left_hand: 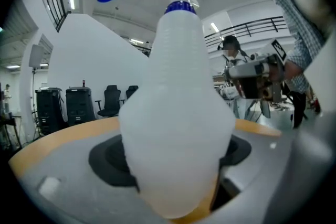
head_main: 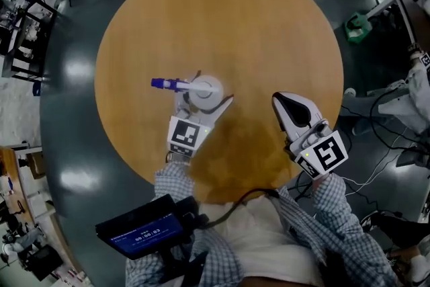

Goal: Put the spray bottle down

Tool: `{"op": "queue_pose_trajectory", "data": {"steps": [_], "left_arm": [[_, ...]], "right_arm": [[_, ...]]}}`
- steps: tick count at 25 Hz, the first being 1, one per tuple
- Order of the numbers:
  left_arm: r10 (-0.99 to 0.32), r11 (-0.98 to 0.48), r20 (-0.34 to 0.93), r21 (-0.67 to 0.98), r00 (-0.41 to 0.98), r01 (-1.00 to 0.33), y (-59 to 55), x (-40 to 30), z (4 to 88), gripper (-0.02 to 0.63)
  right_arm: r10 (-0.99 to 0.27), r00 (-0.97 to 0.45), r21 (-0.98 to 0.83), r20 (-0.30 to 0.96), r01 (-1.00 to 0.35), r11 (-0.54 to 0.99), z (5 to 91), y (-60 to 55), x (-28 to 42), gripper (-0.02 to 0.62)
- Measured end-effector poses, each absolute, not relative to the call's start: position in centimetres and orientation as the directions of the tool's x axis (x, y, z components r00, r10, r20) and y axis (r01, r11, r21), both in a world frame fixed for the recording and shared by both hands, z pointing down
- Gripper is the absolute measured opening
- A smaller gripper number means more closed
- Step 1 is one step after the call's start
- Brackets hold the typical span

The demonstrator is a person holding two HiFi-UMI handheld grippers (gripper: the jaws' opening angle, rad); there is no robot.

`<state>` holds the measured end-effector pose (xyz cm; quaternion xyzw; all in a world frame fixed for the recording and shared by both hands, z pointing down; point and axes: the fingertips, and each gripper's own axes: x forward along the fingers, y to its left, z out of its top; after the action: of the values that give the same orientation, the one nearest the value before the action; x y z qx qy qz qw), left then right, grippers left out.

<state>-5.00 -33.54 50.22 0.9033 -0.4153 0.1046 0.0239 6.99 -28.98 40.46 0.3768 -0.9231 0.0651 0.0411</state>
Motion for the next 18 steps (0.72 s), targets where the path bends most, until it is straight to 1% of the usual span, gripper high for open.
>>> {"op": "queue_pose_trajectory", "data": {"steps": [7,14,18], "left_arm": [[-0.751,-0.645,0.213,-0.037,0.625,-0.763,-35.0,-4.2,52.7,0.428],[-0.767,-0.624,0.169,0.027,0.619,-0.781,-36.2,-4.9,52.6,0.428],[-0.746,-0.646,0.185,0.034,0.64,-0.763,-36.0,-4.6,52.9,0.436]], "right_arm": [[-0.671,-0.723,-0.119,0.163,-0.69,0.714,42.0,-29.1,7.6,0.003],[-0.673,-0.719,-0.14,0.175,-0.695,0.705,43.1,-29.7,7.6,0.003],[-0.678,-0.713,-0.15,0.18,-0.701,0.697,43.4,-29.5,7.8,0.003]]}}
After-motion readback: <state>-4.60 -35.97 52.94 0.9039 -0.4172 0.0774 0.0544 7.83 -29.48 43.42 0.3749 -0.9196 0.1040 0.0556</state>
